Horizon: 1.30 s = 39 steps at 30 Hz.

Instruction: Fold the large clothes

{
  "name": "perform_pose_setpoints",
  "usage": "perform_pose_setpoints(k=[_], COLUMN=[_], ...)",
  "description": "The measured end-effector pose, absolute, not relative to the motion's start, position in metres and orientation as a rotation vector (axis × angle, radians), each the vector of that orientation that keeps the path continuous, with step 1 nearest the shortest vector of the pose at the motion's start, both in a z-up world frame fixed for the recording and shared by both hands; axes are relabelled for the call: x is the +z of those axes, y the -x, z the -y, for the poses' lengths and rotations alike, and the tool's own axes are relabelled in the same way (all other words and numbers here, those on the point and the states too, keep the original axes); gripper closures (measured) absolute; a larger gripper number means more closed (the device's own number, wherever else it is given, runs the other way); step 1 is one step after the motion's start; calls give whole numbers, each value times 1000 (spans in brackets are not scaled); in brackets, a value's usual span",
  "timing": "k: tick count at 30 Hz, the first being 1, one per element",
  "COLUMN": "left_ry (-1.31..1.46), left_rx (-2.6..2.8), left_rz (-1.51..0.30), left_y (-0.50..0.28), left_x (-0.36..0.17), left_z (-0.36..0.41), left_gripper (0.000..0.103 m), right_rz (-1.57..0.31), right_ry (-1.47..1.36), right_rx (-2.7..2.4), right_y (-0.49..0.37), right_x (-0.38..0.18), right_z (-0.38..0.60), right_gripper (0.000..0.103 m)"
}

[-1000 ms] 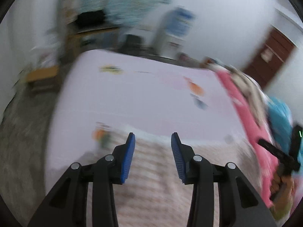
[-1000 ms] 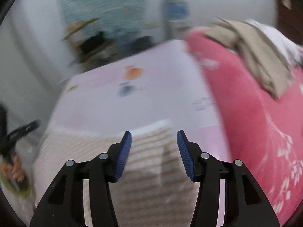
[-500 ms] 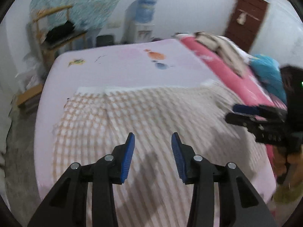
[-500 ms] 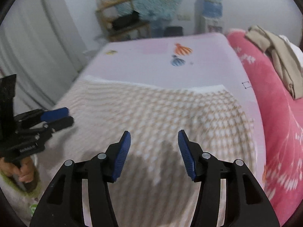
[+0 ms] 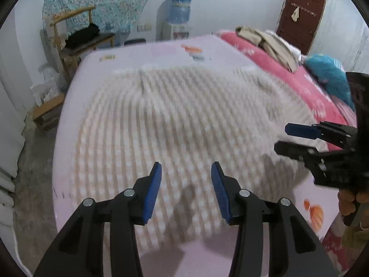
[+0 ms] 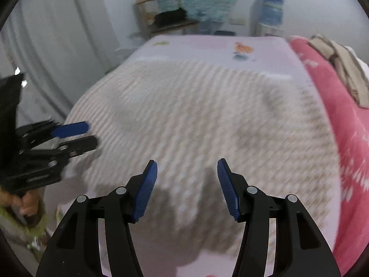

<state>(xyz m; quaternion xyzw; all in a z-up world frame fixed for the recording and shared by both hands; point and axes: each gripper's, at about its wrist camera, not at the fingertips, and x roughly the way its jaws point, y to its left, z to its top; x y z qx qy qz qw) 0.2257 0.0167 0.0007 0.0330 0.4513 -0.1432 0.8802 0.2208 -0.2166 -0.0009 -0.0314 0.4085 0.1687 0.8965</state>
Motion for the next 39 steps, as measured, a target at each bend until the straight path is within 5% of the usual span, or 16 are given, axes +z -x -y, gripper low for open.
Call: perform_pose_setpoints(k=[3, 11, 21, 25, 29, 32, 39], left_ry=[-86, -66, 107, 169, 163, 156, 166], left_rx=[-244, -191, -143, -155, -166, -163, -103], left_rz=[-982, -888, -879, -890, -867, -826, -907], left_y=[-233, -201, -195, -204, -192, -186, -191], left_x=[-38, -13, -21, -33, -16, -9, -30], left_z=[-19, -27, -77, -87, -83, -89, -94], left_gripper=[58, 56, 51, 50, 50, 40, 38], right_rz=[-805, -772, -761, -868, -823, -749, -821], right_ry=[215, 229, 11, -146, -148, -178, -148], right_rx=[274, 222, 119, 75, 55, 45, -19], right_y=[-217, -190, -196, -214, -207, -189, -193], right_x=[-31, -18, -13, -53, -30, -11, -37], right_z=[197, 194, 259, 302, 301, 309, 311], right_gripper=[47, 47, 46, 45, 45, 43, 41])
